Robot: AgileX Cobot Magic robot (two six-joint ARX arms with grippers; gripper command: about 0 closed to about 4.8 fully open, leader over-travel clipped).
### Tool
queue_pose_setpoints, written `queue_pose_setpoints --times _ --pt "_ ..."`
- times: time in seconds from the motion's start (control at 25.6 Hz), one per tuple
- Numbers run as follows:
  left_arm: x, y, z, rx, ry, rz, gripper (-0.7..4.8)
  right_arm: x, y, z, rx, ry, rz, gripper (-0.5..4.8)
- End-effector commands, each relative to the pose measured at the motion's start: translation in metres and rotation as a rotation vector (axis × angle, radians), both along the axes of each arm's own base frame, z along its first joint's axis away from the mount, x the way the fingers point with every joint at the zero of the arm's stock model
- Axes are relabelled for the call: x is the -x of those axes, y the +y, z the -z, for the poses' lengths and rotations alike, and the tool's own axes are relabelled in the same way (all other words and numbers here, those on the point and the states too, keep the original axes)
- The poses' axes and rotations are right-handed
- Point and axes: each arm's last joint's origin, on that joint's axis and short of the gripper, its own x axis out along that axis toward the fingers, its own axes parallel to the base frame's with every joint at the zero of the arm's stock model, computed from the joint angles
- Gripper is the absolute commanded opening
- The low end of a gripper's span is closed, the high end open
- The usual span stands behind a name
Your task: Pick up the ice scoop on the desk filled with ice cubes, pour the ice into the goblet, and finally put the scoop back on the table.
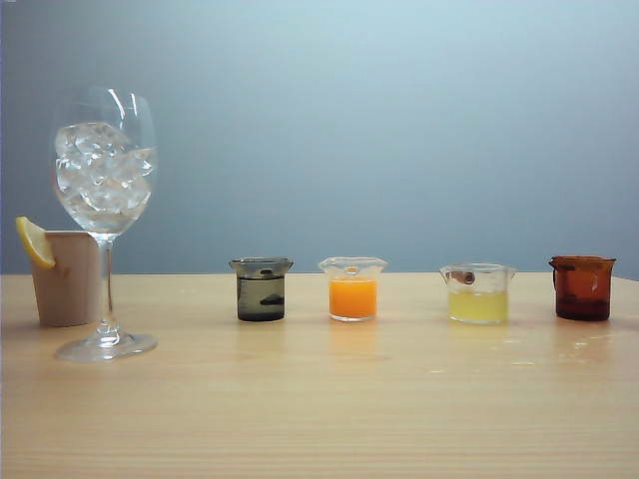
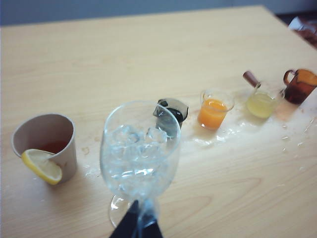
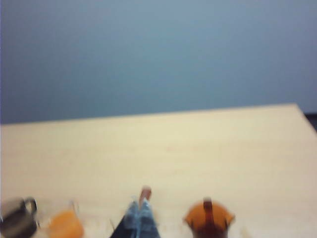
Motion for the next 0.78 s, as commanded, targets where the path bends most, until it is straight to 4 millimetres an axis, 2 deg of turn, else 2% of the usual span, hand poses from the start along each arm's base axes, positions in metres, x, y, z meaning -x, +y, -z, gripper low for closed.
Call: queue_pose_setpoints --times 0.04,0.23,0.35,0.47,0.51,0.59,0.7,0.78 --pt "0.008 0.003 0.006 0.017 -0.015 0.010 -0.04 0.004 -0.001 0.012 -0.013 -0.031 0.008 -0.06" --pt "0.014 0.020 0.036 0.016 0.001 -0.135 -0.04 0.010 -0.003 0.049 0.001 0.003 0.053 -0.05" --pt "0.018 0.026 0.067 0.002 0.034 -0.210 -0.04 0.014 -0.003 0.066 0.004 0.026 0.052 -0.05" --pt "0.023 0.027 0.100 -0.003 0.065 -0.225 -0.04 0.015 -0.003 0.075 0.006 0.044 0.053 -0.02" --pt "0.026 0.028 0.117 -0.004 0.078 -0.234 -0.04 0.015 -0.003 0.083 0.010 0.067 0.064 0.01" --pt "0.027 0.029 0.132 -0.006 0.091 -0.240 -0.04 0.015 -0.004 0.090 0.014 0.087 0.090 0.14" --pt "0.029 0.030 0.158 -0.009 0.111 -0.253 -0.04 0.015 -0.004 0.099 -0.006 0.112 0.102 0.62" --pt "0.028 0.030 0.168 -0.003 0.077 -0.261 -0.04 0.015 -0.005 0.099 -0.006 0.111 0.108 0.64"
